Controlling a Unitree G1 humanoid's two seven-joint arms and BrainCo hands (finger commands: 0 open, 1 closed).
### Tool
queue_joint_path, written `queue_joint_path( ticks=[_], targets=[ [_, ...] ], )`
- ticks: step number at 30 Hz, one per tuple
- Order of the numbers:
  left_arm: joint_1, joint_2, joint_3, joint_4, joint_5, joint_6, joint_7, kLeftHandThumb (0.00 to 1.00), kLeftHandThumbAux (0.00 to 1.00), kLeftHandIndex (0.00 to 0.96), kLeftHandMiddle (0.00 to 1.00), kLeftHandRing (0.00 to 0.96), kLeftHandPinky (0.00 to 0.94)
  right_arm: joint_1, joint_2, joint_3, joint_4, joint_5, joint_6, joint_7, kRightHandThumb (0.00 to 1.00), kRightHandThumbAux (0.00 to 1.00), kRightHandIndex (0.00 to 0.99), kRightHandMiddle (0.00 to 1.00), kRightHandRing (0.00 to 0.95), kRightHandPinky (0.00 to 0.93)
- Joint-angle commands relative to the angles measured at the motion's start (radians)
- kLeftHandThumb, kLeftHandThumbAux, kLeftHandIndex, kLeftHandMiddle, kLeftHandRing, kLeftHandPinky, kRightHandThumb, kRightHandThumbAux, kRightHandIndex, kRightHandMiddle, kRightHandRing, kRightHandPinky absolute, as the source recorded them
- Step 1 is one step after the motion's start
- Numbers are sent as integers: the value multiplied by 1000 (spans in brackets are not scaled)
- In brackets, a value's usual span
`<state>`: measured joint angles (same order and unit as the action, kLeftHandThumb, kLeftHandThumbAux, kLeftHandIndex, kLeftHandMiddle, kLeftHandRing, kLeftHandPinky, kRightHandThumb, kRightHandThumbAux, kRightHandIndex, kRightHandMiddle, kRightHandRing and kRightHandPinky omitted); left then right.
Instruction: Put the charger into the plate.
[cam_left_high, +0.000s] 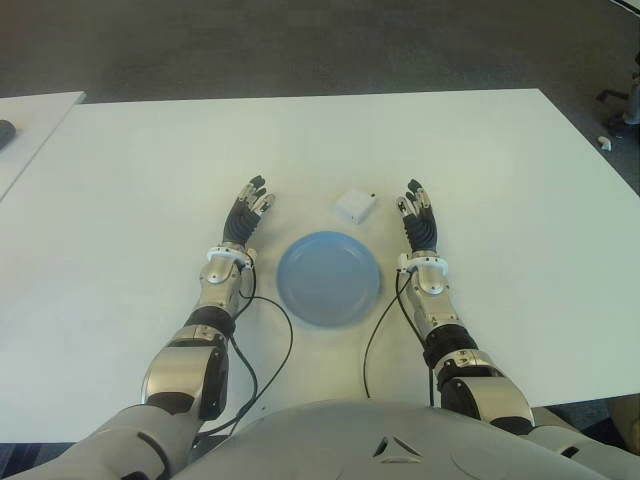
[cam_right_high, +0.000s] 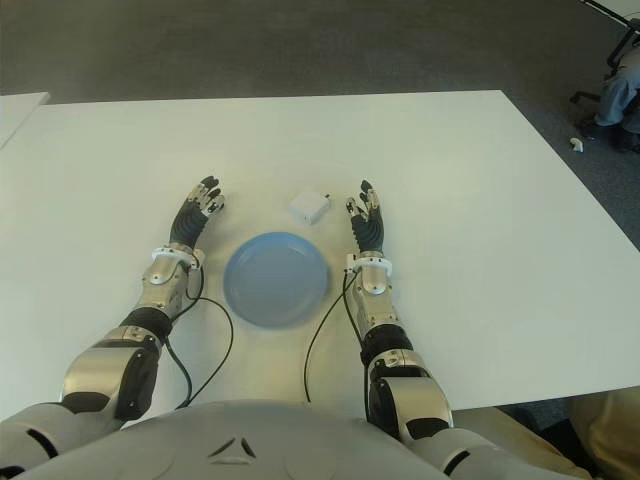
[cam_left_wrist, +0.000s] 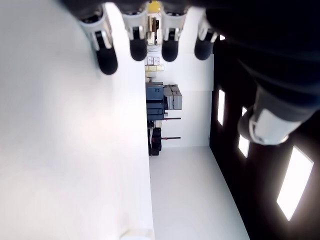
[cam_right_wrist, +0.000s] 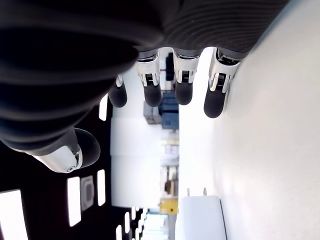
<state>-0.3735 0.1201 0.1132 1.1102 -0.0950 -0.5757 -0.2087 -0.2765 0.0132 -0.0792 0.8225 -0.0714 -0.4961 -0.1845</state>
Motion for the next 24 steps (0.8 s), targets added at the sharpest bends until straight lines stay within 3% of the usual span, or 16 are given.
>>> queue_joint_path(
  ticks=[1, 9, 14, 18, 24],
  targets=[
    [99, -29, -12, 113, 20, 153, -24, 140, 552, 0, 0, 7, 65, 111, 2, -10, 80, 12, 69, -4, 476, 455, 12, 6, 47, 146],
    [96, -31, -12, 111, 20, 149, -19, 135, 554, 0, 0, 8, 68, 98, -21, 26, 89, -68, 60, -90, 441, 449, 16, 13, 40, 128],
    [94, -32, -20, 112, 30, 146, -4, 133, 545, 0, 0, 6, 63, 70, -54, 87, 97, -186, 130, -206, 386, 443, 22, 23, 46, 128],
    [92, -32, -23, 113, 34, 153, 0, 133, 541, 0, 0, 5, 62, 45, -64, 99, 94, -205, 158, -225, 360, 440, 24, 28, 50, 133],
    [91, -36, -27, 113, 37, 148, 8, 133, 542, 0, 0, 8, 63, -1, -95, 98, -36, -206, 263, -193, 358, 442, 24, 33, 58, 145]
  ],
)
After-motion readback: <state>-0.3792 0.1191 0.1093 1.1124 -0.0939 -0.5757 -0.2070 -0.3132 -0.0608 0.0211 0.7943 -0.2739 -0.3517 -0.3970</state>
